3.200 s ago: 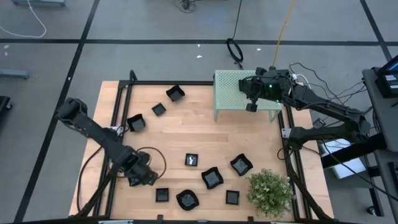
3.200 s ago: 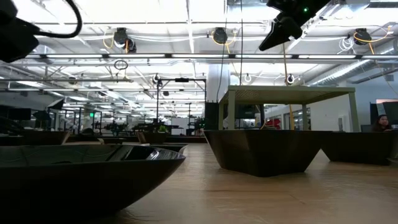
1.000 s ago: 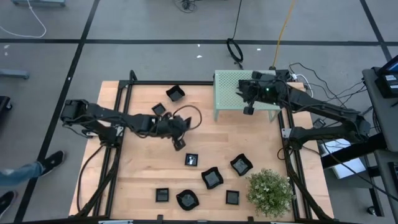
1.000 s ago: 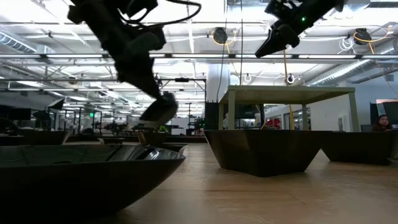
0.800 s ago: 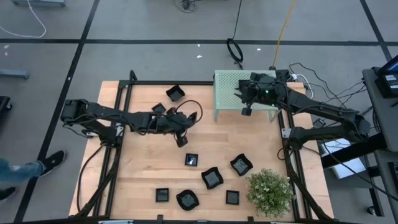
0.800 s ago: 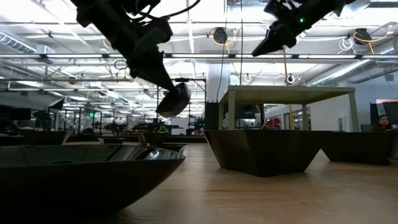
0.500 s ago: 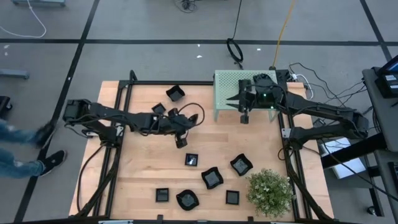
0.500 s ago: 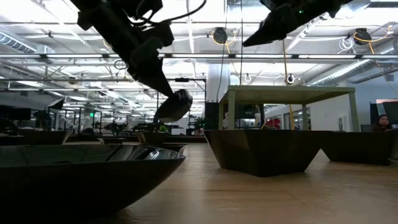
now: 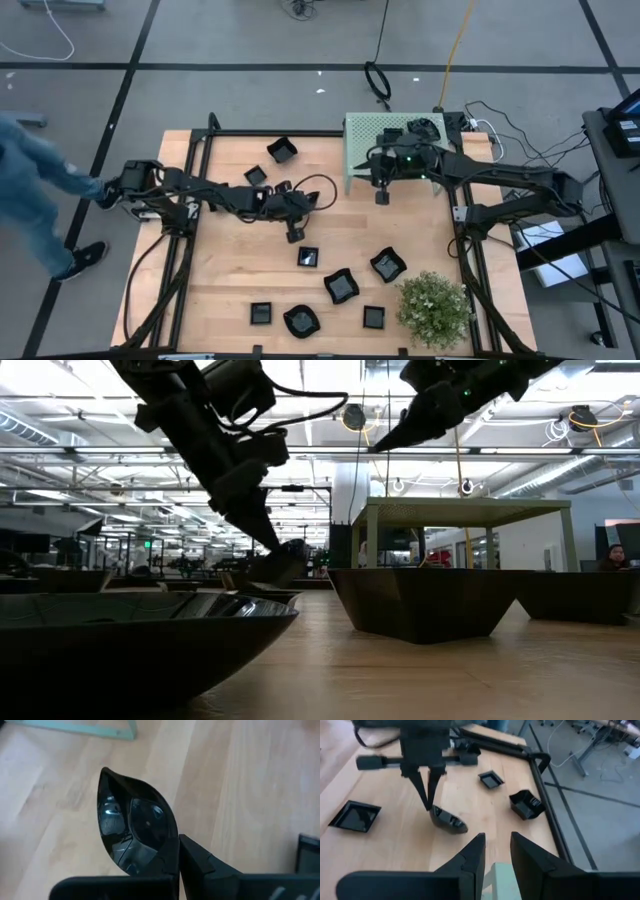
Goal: Pick & Place Mini shaped plates
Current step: Stack the black leaf-shaped plate on top of the leaf-shaped plate on the shelf
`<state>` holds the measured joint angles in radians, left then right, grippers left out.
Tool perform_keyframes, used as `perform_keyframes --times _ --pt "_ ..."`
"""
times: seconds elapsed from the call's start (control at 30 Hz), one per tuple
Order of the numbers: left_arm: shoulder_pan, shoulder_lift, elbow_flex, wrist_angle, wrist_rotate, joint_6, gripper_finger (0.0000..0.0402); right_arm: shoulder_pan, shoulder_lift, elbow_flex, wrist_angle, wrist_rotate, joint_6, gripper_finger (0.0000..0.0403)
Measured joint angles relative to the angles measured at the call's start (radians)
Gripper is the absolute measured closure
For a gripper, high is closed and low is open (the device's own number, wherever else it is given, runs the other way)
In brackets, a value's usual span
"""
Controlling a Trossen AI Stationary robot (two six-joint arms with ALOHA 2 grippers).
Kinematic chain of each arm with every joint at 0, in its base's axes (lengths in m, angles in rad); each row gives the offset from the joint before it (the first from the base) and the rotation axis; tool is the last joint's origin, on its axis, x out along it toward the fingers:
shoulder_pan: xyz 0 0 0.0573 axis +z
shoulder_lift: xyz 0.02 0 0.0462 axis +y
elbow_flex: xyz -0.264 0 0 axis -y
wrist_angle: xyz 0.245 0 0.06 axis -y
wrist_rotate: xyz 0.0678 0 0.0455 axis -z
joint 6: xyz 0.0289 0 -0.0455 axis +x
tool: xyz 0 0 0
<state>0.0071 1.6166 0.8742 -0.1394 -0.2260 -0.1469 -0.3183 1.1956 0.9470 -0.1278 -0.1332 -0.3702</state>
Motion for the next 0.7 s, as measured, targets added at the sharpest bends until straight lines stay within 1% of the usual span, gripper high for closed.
perform_keyframes --times 0.07,0.13,0.23,0.43,0.57,0.63,0.7 --pt "0.000 -0.003 0.000 0.003 0.000 -0.028 0.0397 0.000 0.007 0.000 0.005 0.000 0.016 0.0325" --pt "0.000 -0.008 0.000 0.013 0.000 -0.051 0.0386 0.000 0.014 0.000 0.009 0.000 0.020 0.0325" --pt "0.000 -0.009 0.000 0.015 0.001 -0.069 0.0352 0.000 0.013 0.000 0.007 0.000 0.021 0.0325" --pt "0.000 -0.010 0.000 0.018 0.027 -0.126 0.0271 0.000 0.013 0.000 0.005 0.000 0.022 0.0325" --pt "0.000 -0.056 0.000 0.022 0.051 -0.133 0.0234 0.000 0.036 0.001 0.015 0.000 0.071 0.0325" --pt "-0.003 -0.092 -0.001 0.006 0.051 -0.164 0.0223 0.000 0.056 0.001 0.008 -0.001 0.121 0.0325" --pt "-0.003 -0.134 -0.001 0.020 0.050 -0.204 0.0217 0.009 0.089 0.002 0.045 -0.004 0.145 0.0325"
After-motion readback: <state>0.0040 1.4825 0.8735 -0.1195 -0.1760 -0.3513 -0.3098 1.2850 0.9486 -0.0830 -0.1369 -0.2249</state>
